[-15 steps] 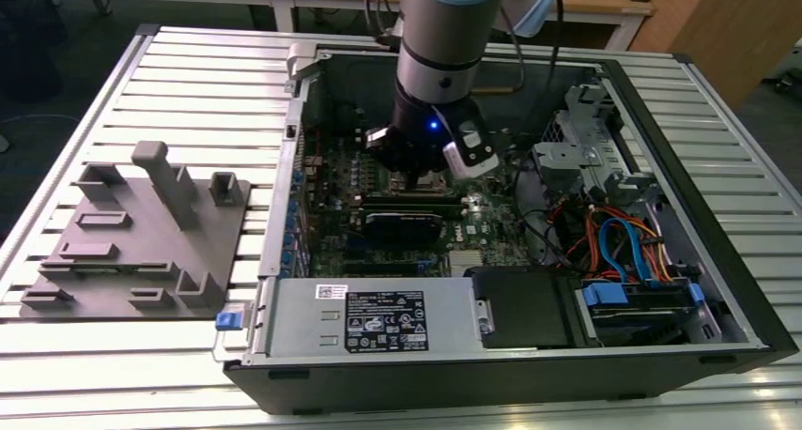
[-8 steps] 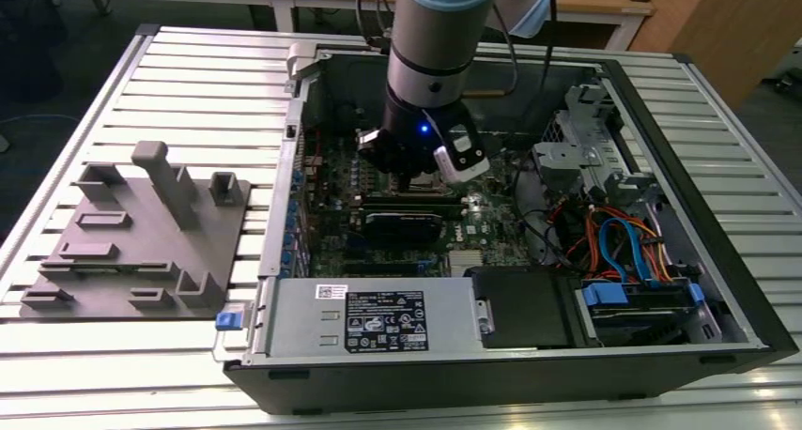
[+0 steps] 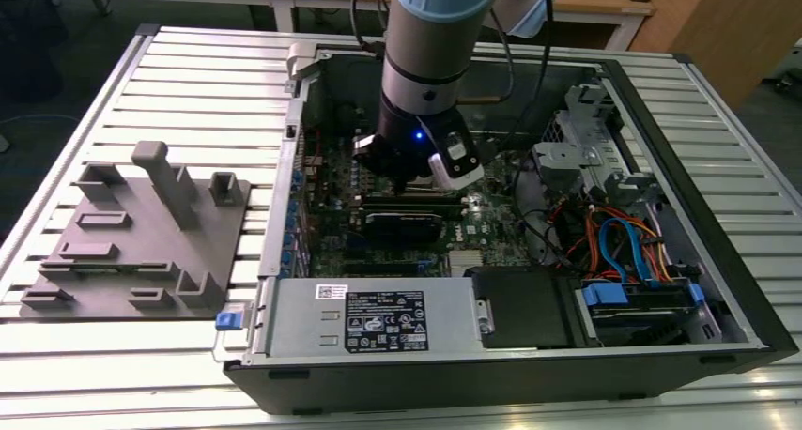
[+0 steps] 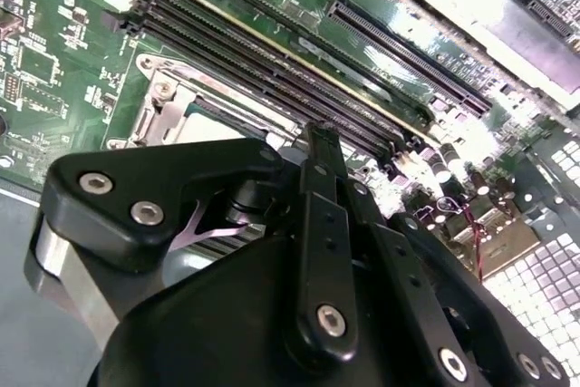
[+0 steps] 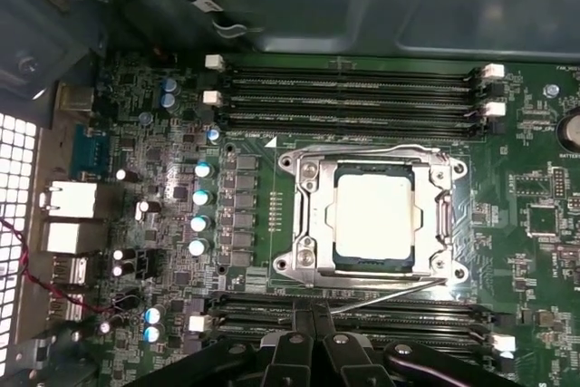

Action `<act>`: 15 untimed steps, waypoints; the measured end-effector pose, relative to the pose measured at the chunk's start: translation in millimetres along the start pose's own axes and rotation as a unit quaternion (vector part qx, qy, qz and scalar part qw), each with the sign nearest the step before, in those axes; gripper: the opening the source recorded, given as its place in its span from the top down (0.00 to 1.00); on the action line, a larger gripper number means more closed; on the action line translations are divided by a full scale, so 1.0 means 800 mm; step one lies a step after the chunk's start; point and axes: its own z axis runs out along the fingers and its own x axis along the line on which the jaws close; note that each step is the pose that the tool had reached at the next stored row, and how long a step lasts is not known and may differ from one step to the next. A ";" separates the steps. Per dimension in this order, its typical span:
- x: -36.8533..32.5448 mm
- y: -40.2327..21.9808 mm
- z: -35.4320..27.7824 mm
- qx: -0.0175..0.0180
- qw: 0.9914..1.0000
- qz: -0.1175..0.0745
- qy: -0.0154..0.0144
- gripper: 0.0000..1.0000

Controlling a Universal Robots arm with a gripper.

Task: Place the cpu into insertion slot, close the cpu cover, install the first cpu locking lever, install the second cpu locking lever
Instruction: 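Install the second cpu locking lever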

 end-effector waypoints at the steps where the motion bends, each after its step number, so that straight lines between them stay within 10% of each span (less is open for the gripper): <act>1: 0.0005 -0.0009 0.0006 -0.001 1.000 0.000 0.000 0.90; 7: 0.0024 -0.0031 0.0045 -0.011 1.000 0.000 0.000 0.90; 15: 0.0025 -0.0031 0.0045 -0.012 1.000 0.000 0.000 0.90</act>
